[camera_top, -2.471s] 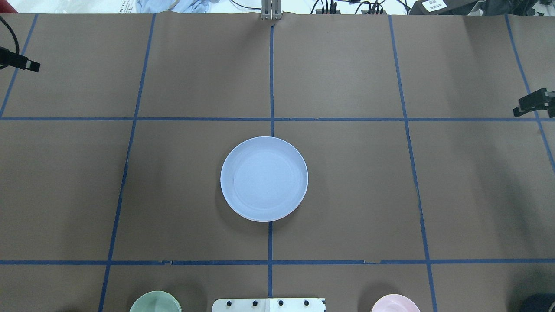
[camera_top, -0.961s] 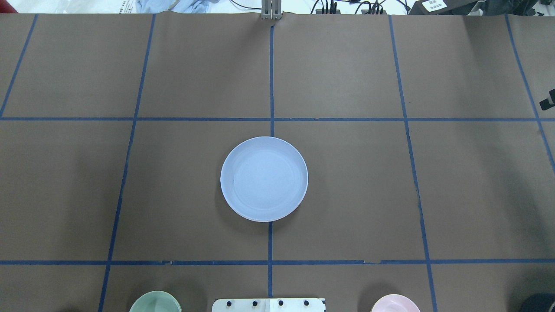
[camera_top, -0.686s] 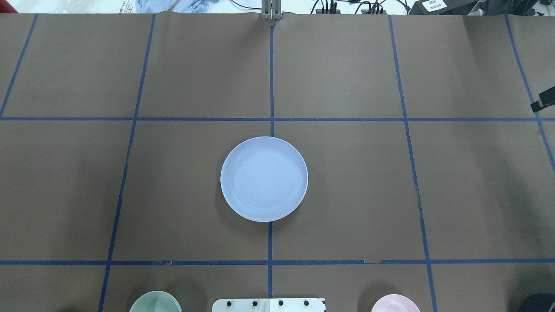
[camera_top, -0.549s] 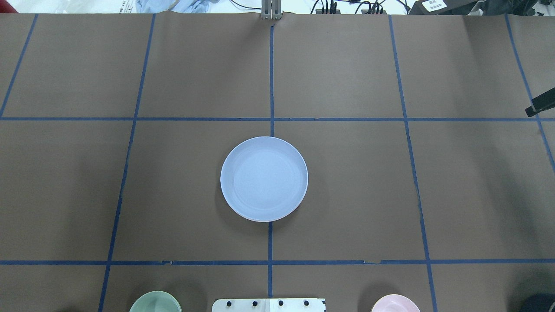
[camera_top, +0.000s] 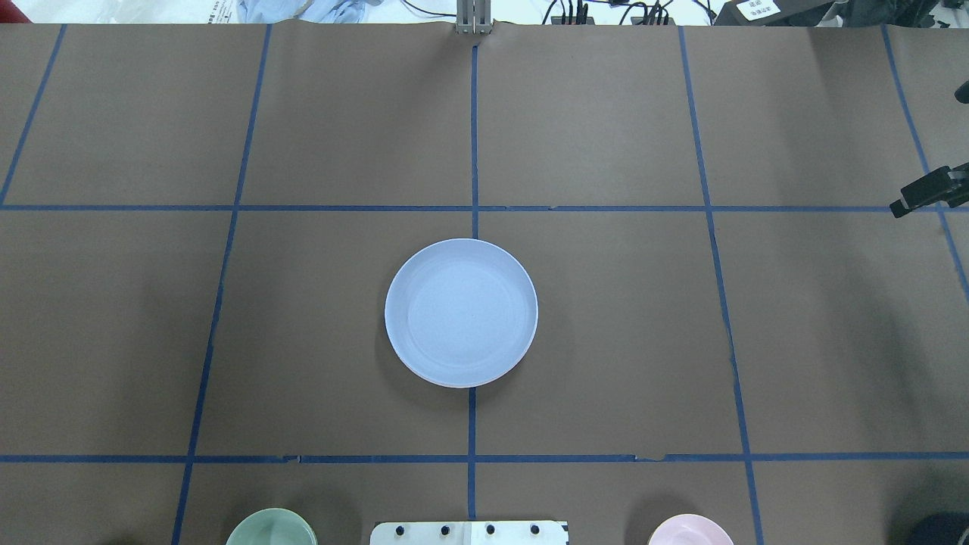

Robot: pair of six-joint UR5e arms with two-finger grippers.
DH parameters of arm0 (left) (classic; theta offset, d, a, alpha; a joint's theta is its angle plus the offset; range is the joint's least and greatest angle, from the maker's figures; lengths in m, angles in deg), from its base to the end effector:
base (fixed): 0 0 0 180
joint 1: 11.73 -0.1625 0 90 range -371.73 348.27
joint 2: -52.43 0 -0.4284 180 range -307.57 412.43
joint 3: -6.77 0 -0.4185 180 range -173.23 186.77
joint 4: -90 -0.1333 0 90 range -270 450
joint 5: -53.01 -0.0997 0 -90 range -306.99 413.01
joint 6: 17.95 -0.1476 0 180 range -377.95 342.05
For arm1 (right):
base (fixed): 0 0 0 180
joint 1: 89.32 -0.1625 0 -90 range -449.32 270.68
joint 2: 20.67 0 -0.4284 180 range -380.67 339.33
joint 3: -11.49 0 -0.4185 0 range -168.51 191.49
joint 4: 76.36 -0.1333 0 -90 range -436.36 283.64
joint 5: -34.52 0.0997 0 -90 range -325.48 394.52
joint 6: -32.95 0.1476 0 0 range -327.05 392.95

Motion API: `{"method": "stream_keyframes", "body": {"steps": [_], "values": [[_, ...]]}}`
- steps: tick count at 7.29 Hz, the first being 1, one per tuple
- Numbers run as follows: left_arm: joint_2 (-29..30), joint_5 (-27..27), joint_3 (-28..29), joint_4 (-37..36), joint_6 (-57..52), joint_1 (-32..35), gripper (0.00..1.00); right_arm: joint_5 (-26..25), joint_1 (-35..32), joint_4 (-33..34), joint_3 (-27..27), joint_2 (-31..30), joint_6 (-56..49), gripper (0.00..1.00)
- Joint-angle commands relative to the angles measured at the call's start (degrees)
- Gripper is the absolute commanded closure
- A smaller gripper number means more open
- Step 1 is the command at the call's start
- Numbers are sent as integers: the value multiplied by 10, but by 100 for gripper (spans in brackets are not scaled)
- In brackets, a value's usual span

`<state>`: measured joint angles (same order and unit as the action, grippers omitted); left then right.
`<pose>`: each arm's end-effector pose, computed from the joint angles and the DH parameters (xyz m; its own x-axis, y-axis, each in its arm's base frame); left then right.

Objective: Stack three plates with pink and blue

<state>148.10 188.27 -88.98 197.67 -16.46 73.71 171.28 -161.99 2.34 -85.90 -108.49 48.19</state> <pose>0.0186 -0.5906 0.5483 0.6758 0.3774 -0.6331 -0.0519 0.8812 0.4699 -0.1417 -0.5405 0.5800 0.6295 -0.2014 0.7504 0.1170 0.9794 0.1648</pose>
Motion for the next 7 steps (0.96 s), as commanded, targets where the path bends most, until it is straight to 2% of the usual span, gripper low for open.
{"method": "stream_keyframes", "body": {"steps": [1,2,4,7], "values": [[0,1,-2,-1,0,0,0,16,-6,-4,-5,-4,-4,0],[-1,2,-3,-1,0,1,0,16,-12,-4,-8,1,-7,0],[-2,4,-14,-2,0,1,0,-16,-12,-2,-35,0,-7,0],[-6,4,-32,-2,0,2,0,-18,-13,-3,-53,-7,-5,0]]}}
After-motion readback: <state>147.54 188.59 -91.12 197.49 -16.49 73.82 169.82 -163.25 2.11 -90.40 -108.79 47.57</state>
